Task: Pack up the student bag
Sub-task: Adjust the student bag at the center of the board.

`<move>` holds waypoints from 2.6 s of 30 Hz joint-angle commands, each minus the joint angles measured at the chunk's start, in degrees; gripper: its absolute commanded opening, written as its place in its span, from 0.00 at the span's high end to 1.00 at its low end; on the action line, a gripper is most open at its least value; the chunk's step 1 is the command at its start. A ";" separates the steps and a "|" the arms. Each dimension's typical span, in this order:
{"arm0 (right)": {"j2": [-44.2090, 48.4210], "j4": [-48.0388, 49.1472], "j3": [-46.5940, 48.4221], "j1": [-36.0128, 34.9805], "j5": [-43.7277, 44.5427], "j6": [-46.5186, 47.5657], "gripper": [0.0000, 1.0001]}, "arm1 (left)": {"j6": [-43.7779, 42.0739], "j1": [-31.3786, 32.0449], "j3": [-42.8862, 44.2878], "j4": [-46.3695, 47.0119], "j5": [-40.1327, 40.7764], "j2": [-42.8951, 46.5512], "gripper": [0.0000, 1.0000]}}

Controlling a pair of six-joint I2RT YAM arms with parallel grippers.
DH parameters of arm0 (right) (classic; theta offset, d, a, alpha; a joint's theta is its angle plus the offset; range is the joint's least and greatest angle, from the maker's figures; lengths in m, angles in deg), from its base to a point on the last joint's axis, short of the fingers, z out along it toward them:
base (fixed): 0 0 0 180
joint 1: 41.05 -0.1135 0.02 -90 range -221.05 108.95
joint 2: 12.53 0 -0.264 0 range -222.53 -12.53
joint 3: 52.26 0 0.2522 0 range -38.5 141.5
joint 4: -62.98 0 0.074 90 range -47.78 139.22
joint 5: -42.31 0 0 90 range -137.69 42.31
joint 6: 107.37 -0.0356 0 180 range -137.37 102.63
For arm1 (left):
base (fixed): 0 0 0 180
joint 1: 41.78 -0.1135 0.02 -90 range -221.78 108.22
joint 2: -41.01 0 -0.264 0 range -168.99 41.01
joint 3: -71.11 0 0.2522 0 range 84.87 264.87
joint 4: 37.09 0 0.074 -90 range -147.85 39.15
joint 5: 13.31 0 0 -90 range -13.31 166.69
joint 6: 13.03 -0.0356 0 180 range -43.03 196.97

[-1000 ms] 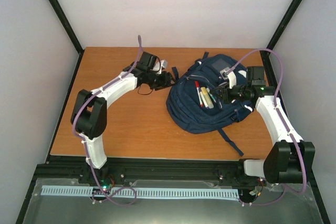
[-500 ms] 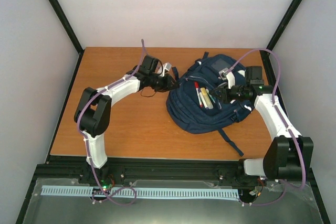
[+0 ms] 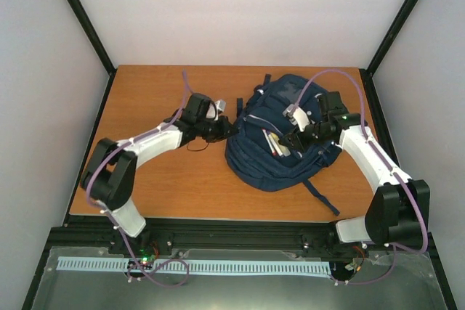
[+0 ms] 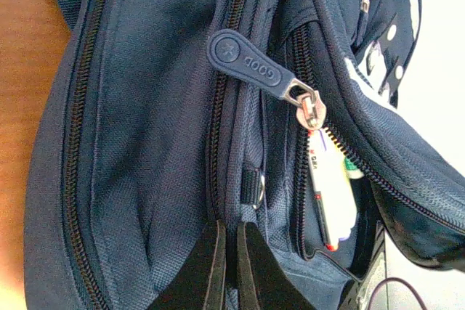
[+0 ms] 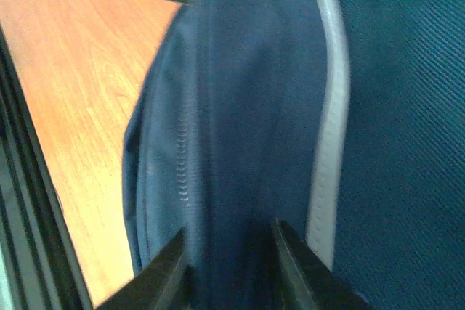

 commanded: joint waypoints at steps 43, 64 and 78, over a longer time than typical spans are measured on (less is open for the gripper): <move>-38.42 -23.56 47.88 -35.86 20.17 -3.22 0.52 | 20.52 26.16 -42.11 21.30 41.81 44.41 0.99; -31.06 -23.32 45.33 -38.93 10.24 0.40 0.97 | 22.56 26.12 -46.08 18.65 47.40 51.22 0.99; -17.02 -7.39 21.46 -42.76 6.52 5.54 0.97 | 19.48 26.15 -46.76 19.58 47.12 55.37 0.99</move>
